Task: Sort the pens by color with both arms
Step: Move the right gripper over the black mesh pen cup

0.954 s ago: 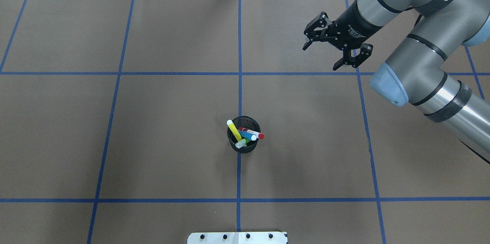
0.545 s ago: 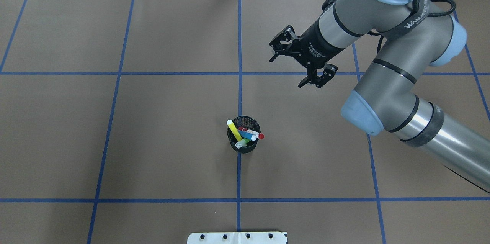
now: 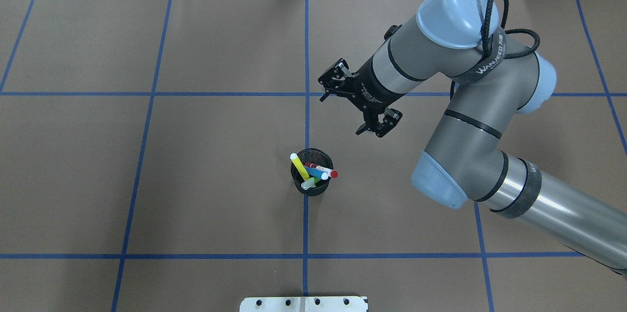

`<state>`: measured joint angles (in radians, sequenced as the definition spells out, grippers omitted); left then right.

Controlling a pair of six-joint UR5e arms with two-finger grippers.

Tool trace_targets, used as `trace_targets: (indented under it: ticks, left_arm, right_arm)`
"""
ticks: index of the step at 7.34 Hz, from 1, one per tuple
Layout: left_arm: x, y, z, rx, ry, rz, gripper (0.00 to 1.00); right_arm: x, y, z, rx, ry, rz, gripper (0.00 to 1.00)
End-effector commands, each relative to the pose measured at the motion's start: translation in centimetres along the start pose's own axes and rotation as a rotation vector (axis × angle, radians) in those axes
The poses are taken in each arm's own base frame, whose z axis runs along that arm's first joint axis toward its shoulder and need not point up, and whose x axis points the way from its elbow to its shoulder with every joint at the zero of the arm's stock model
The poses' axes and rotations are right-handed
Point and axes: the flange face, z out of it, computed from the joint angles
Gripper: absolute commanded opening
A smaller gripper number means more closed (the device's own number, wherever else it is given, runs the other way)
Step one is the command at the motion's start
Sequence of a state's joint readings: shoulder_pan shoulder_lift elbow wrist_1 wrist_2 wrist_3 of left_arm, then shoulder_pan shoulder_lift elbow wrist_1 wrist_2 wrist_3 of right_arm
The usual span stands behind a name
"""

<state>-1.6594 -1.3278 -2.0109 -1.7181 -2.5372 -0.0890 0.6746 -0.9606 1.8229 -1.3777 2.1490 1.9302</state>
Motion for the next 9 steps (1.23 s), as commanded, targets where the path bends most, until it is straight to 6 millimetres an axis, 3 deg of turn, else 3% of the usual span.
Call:
trace_targets:
  ticks: [1, 3, 6, 9]
  left_arm:
    - [0.0, 0.0, 0.0, 0.000, 0.000, 0.000, 1.00]
    - [0.2, -0.2, -0.1, 0.002, 0.001, 0.004, 1.00]
    - [0.6, -0.8, -0.3, 0.012, 0.001, 0.019, 1.00]
    - [1.0, -0.8, -0.6, 0.017, 0.002, 0.027, 1.00]
  right_arm:
    - [0.3, 1.2, 0.4, -0.006, 0.021, 0.096, 1.00]
    - [0.9, 2.7, 0.1, 0.010, 0.075, 0.176, 1.00]
    - [1.9, 6.1, 1.7, 0.017, 0.096, 0.257, 1.00]
    - [2.3, 7.5, 2.8, 0.021, 0.102, 0.276, 0.99]
